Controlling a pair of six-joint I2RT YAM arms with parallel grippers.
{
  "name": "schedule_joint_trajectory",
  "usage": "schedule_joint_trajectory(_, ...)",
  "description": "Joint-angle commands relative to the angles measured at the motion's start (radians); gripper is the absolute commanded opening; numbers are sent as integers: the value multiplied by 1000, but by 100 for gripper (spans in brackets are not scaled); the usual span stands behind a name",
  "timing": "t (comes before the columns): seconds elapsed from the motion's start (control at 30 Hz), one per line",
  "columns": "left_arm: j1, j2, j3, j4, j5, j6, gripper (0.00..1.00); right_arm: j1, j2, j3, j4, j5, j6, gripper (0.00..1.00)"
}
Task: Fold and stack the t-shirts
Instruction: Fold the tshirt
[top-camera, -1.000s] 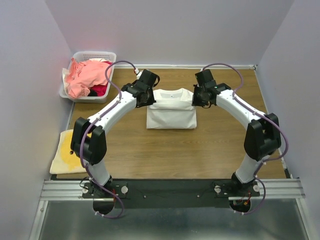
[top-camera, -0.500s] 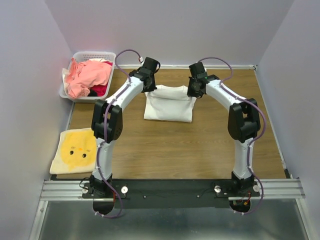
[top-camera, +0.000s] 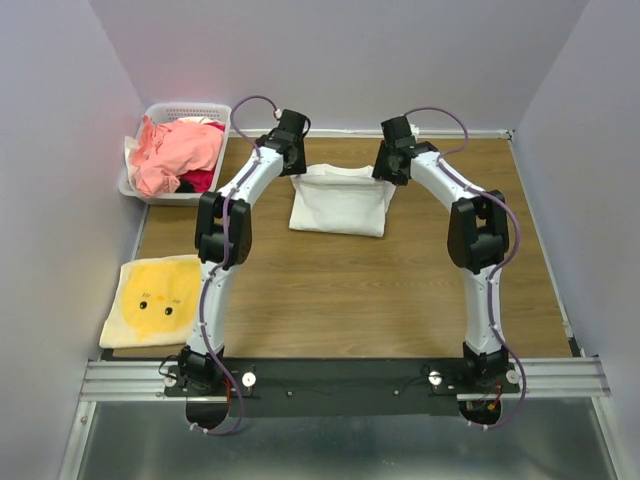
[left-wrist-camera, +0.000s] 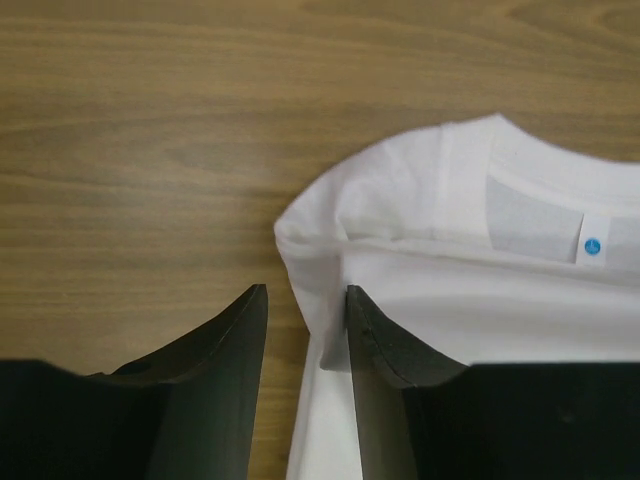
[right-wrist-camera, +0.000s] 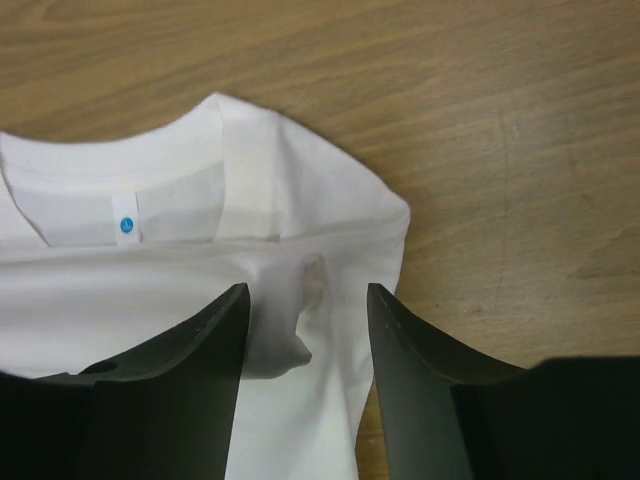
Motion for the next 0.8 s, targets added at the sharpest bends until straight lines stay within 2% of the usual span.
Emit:
schedule_joint_trajectory(0.0,44,-120,-67,213,-55,-28,47,-30,31,105,8,92,51,60)
schedule_joint_trajectory(0.07,44,-189,-126,269,-43,-38,47,-33,35,136,7,99,45,60)
schedule_joint_trajectory(0.17,42,-214,-122,269,-20,-27,47,-33,22,155,7,80,24,60)
schedule_joint_trajectory(0.33,27,-246,-182,229,49,7,45,-28,-67,25,7,36,5,60)
schedule_joint_trajectory(0.5,-19,-297,-315,254,78,56,44,8,-173,-95,8,25,-24,60)
schedule_joint_trajectory(0.77,-65,-269,-309,226,89,62,43,50,-199,-165,10,-21,-3,59)
